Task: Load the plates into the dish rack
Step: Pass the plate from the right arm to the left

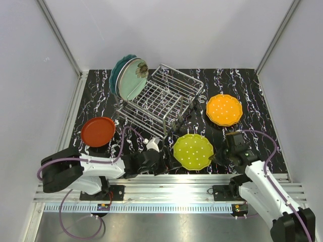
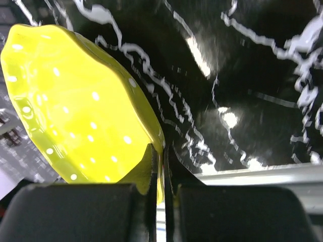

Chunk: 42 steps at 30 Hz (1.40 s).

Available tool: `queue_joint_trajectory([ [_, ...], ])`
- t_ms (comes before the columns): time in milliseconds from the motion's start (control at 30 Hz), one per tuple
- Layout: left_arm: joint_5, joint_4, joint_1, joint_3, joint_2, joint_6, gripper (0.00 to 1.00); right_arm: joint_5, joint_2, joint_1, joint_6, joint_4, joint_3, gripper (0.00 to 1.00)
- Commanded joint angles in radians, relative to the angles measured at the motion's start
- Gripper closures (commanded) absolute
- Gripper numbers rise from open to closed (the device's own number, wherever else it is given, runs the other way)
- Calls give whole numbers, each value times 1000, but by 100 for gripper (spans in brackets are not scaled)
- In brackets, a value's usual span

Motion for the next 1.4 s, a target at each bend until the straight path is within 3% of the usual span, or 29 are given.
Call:
queue_joint_trajectory([
  [0, -9, 140, -10, 45, 42, -53, 6, -128, -72, 2, 105, 20, 23, 100],
  [400, -78, 161, -18, 138, 113, -51, 9, -280, -149, 1, 169, -20, 40, 100],
  [533, -70, 219, -20, 160, 136, -48, 22, -293, -194, 2, 166, -69, 58, 100],
  [633, -72, 241, -20, 163, 130, -42, 46, -312, -224, 2, 168, -73, 49, 100],
  [667, -78, 242, -20, 165, 124, -36, 63, -317, -235, 1, 169, -67, 37, 100],
  [767, -88, 198, -20, 195, 99, 15, 85, -331, -250, 2, 165, -53, 17, 100],
  [800, -90, 181, -18, 204, 84, 54, 99, -326, -252, 1, 153, -55, 17, 100],
  [833, -90, 146, -20, 230, 78, 74, 100, -320, -255, 1, 145, -58, 23, 100],
  [867, -87, 124, -20, 246, 72, 97, 100, -313, -257, 1, 137, -63, 30, 98],
  [900, -87, 100, -21, 261, 61, 143, 100, -300, -257, 1, 131, -64, 38, 80],
  [1000, -87, 25, -27, 322, 39, 261, 100, -265, -254, 1, 99, -69, 89, 47],
  [1133, -136, -169, -39, 430, -7, 404, 100, -202, -238, 2, 67, -104, 188, 36],
  [1367, -280, -429, -67, 605, -99, 709, 100, -81, -255, 1, 31, -152, 291, 31],
])
